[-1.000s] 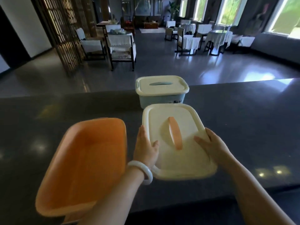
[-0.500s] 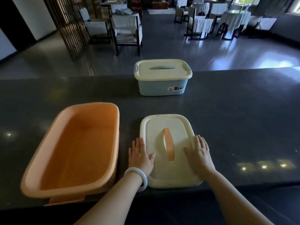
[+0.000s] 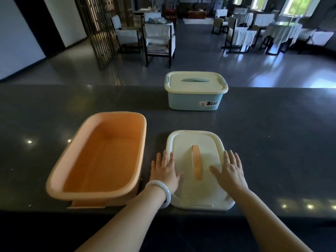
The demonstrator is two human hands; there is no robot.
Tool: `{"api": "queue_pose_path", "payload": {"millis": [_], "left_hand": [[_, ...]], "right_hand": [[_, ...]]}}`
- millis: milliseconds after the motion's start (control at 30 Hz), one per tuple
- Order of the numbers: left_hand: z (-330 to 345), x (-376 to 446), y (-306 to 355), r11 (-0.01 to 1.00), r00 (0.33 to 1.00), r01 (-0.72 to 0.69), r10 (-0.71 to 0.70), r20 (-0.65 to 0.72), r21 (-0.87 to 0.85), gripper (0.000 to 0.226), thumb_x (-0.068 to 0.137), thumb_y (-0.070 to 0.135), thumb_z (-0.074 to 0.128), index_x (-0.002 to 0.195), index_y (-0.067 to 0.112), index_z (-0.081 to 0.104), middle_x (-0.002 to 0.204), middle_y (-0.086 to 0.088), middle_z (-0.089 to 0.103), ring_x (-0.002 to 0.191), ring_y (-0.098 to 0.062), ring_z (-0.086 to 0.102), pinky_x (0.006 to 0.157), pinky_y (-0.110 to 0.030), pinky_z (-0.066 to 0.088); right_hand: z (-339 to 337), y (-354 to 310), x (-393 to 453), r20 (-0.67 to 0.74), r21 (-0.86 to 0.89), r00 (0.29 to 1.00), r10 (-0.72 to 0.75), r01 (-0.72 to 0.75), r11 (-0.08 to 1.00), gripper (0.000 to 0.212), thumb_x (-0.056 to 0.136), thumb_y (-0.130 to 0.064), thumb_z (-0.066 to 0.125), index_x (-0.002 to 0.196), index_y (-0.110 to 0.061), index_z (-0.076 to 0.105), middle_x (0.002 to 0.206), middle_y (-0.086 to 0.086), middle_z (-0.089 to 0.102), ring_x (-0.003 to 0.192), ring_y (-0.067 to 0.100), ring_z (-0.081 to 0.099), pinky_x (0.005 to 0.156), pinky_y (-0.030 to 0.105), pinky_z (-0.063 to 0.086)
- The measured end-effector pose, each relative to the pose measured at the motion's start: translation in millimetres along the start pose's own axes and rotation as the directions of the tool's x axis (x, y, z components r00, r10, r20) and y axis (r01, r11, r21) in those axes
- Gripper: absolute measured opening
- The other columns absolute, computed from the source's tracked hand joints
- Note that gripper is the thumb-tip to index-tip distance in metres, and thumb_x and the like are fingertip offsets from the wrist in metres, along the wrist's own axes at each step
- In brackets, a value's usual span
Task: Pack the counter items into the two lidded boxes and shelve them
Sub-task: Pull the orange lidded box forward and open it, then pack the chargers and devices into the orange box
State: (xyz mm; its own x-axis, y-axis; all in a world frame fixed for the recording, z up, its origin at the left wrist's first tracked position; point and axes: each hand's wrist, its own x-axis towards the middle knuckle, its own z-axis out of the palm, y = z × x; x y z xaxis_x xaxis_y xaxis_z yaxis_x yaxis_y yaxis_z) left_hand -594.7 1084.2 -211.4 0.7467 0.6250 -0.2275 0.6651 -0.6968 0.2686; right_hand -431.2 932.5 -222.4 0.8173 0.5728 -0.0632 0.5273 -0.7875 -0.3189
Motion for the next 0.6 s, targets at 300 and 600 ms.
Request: {"api": "queue_pose_path", "payload": {"millis": [300,600], "left_hand": [[-108.3,-28.0,-16.6,0.992,0.95,-0.026,0.063,-0.306,0.124,0.06,0.102,0.044,0.032,0.154,0.026,0.009,0.163,-0.002,0.0,0.149,-0.026,-0.006,0.117,-0.048,-0.003],[-156.0,-130.7,-160.1,0.864,0.876,0.418,-0.301,-0.377,0.282,0.064,0.101,0.044,0.034,0.153,0.016,0.009,0.16,-0.009,0.007,0.147,-0.037,-0.001,0.116,-0.057,-0.001]], "right_hand": [[-73.7,-135.6,16.8,-0.056,-0.05,0.909,-0.413,0.41,0.911,0.073,0.096,-0.043,0.051,0.153,-0.016,0.015,0.161,0.004,0.011,0.149,0.023,0.004,0.119,0.038,0.009],[-59.1,-321.0,-45.8,0.073,-0.039,0.533,-0.843,0.846,0.532,0.064,0.093,-0.004,0.044,0.151,-0.013,0.018,0.159,0.007,0.014,0.147,0.025,0.007,0.117,0.036,0.013]]}}
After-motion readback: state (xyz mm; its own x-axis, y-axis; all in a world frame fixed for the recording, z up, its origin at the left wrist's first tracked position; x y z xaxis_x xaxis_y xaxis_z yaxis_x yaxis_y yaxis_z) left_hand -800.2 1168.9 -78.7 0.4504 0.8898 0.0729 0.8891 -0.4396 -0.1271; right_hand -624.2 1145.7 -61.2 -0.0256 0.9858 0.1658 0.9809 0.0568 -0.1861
